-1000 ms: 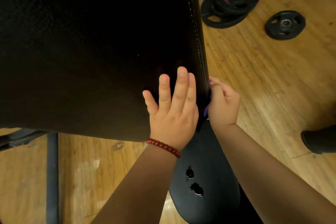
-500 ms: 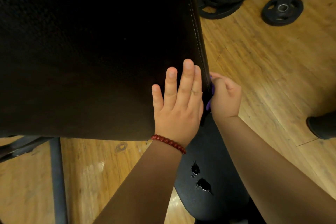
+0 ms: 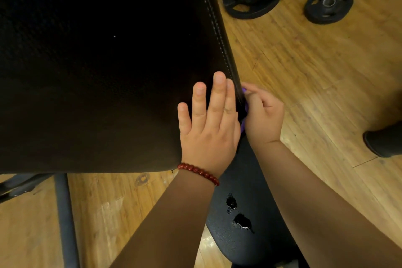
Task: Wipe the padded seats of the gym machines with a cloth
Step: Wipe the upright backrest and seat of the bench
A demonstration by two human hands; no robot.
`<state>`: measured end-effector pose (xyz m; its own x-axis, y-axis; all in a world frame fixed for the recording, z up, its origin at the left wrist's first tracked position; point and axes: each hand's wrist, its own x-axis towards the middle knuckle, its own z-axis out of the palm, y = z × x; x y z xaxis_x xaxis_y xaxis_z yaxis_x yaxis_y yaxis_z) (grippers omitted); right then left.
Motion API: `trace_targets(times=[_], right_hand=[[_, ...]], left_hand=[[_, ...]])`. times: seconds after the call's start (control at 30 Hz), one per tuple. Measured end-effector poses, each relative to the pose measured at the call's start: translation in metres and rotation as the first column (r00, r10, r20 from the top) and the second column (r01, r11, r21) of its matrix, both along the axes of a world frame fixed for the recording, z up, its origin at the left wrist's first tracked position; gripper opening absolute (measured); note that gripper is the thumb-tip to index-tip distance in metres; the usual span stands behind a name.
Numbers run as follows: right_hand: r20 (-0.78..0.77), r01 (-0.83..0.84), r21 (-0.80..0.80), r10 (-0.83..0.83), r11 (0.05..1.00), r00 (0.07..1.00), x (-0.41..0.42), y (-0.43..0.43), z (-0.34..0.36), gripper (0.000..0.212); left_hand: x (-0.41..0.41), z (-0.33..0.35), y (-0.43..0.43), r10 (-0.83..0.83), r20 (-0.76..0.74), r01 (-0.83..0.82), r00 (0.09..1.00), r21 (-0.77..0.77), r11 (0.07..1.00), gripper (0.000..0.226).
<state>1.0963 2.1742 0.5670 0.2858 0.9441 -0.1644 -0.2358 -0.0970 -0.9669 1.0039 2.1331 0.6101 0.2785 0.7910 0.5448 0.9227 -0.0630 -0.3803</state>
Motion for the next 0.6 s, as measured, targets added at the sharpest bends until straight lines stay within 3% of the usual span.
trace_targets(times=[0.17,0.4,0.6], right_hand=[[0.013,0.022,0.17,-0.025,0.985,1.0,0.0,-0.002,0.008,0.031],[0.009,0.0,-0.122,0.001,0.993,1.0,0.003,-0.013,-0.03,0.033],[-0.013,0.127,0.161,-0.127,0.979,0.992,-0.008,-0.005,0.013,0.031]], left_hand=[[0.003,-0.001,0.001,0.01,0.02,-0.01,1.0,0.007,1.0,0.088],[0.007,-0.006,-0.001,0.028,0.036,-0.028,0.999,-0.007,1.0,0.087],[0.009,-0.01,-0.004,0.046,0.039,-0.045,0.998,-0.031,0.998,0.084]])
